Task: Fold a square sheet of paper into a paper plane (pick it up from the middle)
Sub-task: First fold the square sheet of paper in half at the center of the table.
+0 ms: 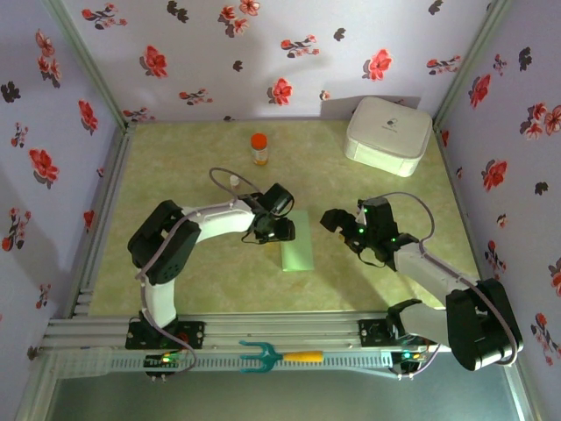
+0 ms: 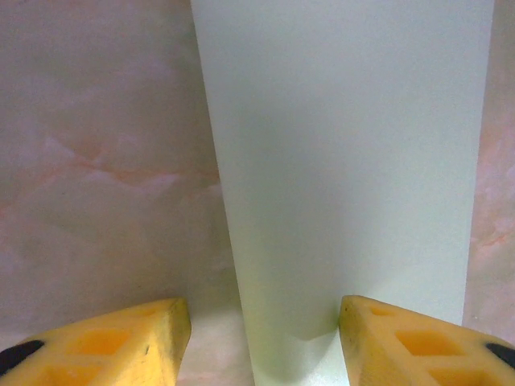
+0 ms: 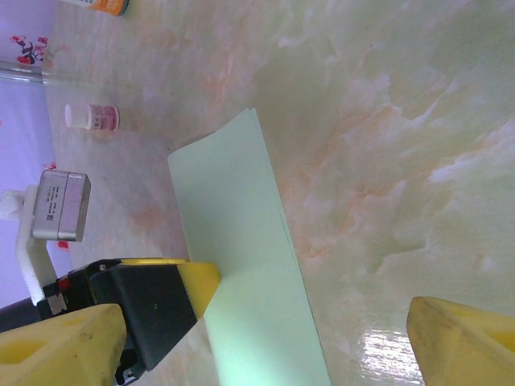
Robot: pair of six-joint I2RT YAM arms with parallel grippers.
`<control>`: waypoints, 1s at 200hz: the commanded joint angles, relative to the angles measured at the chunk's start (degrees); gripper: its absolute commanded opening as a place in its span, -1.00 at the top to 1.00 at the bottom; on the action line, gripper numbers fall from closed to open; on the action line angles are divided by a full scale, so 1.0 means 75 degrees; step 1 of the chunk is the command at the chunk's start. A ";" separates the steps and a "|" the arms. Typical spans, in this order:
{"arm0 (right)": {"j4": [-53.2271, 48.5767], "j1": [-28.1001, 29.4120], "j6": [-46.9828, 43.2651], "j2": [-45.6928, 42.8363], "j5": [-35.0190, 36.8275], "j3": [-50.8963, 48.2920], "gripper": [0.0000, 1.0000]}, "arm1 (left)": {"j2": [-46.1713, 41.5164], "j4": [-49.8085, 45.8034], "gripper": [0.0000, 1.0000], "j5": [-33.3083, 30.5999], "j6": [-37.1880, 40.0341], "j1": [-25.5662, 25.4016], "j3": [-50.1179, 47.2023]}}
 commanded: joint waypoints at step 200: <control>-0.0209 -0.0037 -0.0015 -0.0026 0.0132 0.0237 -0.83 | 0.0735 -0.0405 -0.12 -0.0347 0.0504 0.0064 0.0161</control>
